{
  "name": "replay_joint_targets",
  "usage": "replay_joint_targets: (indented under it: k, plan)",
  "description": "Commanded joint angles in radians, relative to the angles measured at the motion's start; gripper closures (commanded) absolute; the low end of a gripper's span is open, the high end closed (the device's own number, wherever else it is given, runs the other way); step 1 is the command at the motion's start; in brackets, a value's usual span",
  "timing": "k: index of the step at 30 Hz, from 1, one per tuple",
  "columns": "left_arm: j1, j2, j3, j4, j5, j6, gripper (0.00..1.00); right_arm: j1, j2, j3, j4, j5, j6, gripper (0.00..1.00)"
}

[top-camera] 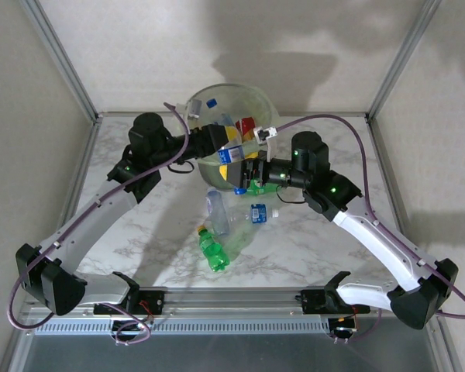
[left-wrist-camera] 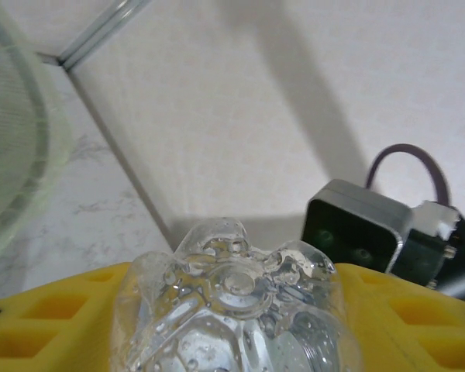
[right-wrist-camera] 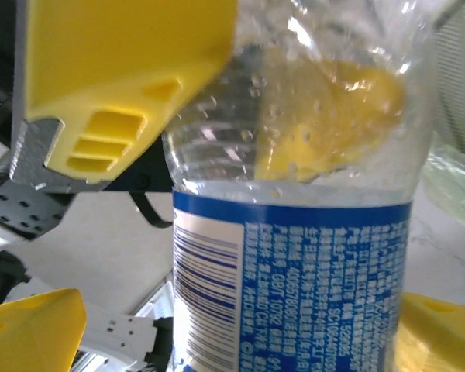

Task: Put the plastic bottles in the bin

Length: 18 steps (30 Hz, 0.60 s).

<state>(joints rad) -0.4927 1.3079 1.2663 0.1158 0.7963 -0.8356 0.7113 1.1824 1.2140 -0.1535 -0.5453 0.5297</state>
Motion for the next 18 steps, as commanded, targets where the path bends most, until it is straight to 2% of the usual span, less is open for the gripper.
replay_joint_targets:
  k: [1,3,12,18]
  plan:
    - [0.011,-0.011,-0.004,0.202,0.105,-0.079,0.44,-0.009,-0.009,0.027,0.037,-0.072,0.016,0.02]
    - [0.011,-0.008,-0.009,0.248,0.139,-0.1,0.45,-0.011,-0.01,0.023,0.047,-0.077,0.022,0.04]
    - [0.011,-0.009,0.002,0.186,0.17,-0.059,0.45,-0.012,-0.01,0.057,0.057,-0.103,0.027,0.1]
    - [0.011,-0.009,-0.022,0.286,0.157,-0.12,0.45,-0.012,0.003,0.067,0.068,-0.106,0.037,0.19]
